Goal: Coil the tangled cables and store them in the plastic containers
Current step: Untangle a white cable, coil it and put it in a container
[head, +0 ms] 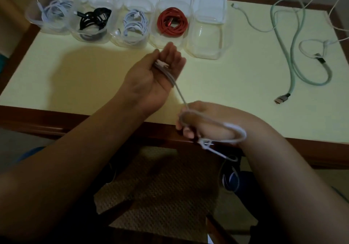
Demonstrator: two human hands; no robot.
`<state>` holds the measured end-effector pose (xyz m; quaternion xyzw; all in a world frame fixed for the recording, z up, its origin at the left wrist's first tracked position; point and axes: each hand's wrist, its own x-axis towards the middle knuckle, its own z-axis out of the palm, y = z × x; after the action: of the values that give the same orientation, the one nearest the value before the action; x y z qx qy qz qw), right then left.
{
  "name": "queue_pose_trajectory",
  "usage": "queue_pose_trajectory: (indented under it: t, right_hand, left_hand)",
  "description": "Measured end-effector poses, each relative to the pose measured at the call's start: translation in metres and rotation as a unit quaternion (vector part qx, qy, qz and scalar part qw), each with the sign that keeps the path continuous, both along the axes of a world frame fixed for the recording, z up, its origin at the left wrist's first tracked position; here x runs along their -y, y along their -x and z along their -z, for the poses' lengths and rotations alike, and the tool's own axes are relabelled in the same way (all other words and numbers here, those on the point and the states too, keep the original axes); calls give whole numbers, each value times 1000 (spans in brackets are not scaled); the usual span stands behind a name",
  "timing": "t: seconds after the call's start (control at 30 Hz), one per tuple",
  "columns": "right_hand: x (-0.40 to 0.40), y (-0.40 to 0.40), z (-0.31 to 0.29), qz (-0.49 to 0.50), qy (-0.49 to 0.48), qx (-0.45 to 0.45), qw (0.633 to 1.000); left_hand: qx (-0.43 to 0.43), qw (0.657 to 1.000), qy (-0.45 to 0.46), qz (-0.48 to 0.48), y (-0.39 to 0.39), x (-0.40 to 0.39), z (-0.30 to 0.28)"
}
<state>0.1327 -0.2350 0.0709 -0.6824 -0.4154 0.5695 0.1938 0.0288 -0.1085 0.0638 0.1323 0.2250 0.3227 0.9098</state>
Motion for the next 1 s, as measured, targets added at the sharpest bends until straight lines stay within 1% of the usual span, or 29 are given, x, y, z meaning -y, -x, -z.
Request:
queue_pose_trajectory:
  t: [0.07,0.1,0.13,0.17,0.2,0.23,0.27,0.3,0.33,0.37,0.4,0.43,0.47,0.5,0.57,0.6,0.67,0.73,0.77,0.8,0.83,0.87,0.9,0.93,0.97,1.0]
  right_hand:
    - [4,6,-3,-91,-36,107,989]
    - [5,6,-5,-109,-53,140,983]
    - [6,6,-7,-117,-68,161,978]
    - [6,6,-9,-120,-79,179,973]
    - [7,6,-12,-115,-92,189,971]
    - [8,4,-13,-98,-106,191,971]
    - [9,2,-15,-75,-125,186,972]
    - [10,-1,-16,-48,-141,172,974]
    - [12,-5,-16,-21,-156,152,976]
    - [13,-9,-16,-2,-170,127,977]
    - [15,-13,-14,5,-180,98,979]
    - [15,-16,-12,6,-184,58,981]
    - [16,-18,-10,7,-179,6,984]
    - [16,-20,-9,10,-163,-59,985]
    - [16,-25,-9,19,-109,-204,973]
    - [15,-28,-8,27,-77,-271,959]
    - [13,-38,-9,57,-18,-389,919]
    - [9,-51,-4,84,8,-469,879]
    - [7,-54,-1,107,11,-496,862]
    - [6,-56,2,137,12,-513,847]
    - [4,-56,5,167,15,-520,837]
    - [3,-55,7,196,20,-513,835]
    - [2,-53,8,222,25,-488,844]
    - [1,-53,7,237,27,-452,860]
    - [1,-52,5,244,26,-415,876]
    - [1,-53,3,255,19,-388,885]
  left_hand:
    - [-63,996,-68,-16,1,-12,7]
    - [-109,987,-115,-15,1,-14,10]
    - [-155,973,-171,-5,0,-15,14]
    - [-204,945,-254,13,0,-14,18]
    - [-249,898,-361,38,2,-13,19]
    - [-289,826,-479,72,5,-11,20]
    - [-313,744,-581,104,9,-9,19]
    - [-330,670,-652,129,13,-9,18]
    - [-342,615,-695,147,17,-10,16]
    - [-353,575,-720,160,20,-10,14]
    - [-365,546,-734,173,21,-11,13]
    - [-376,530,-738,184,21,-12,12]
    - [-381,530,-733,193,21,-14,12]
    - [-379,551,-715,203,20,-15,12]
    - [-371,615,-656,230,20,-19,13]
    - [-371,644,-624,241,21,-20,11]
    - [-376,701,-558,237,22,-25,11]
    - [-379,754,-492,215,23,-32,11]
    - [-375,772,-466,215,23,-35,11]
    - [-364,783,-449,231,23,-37,10]
    - [-349,784,-445,256,24,-38,9]
    - [-334,780,-448,281,25,-38,9]
    - [-318,778,-453,296,27,-38,10]
    - [-302,787,-452,293,29,-40,10]
    - [-284,808,-437,274,30,-43,10]
    - [-267,841,-401,245,31,-48,11]
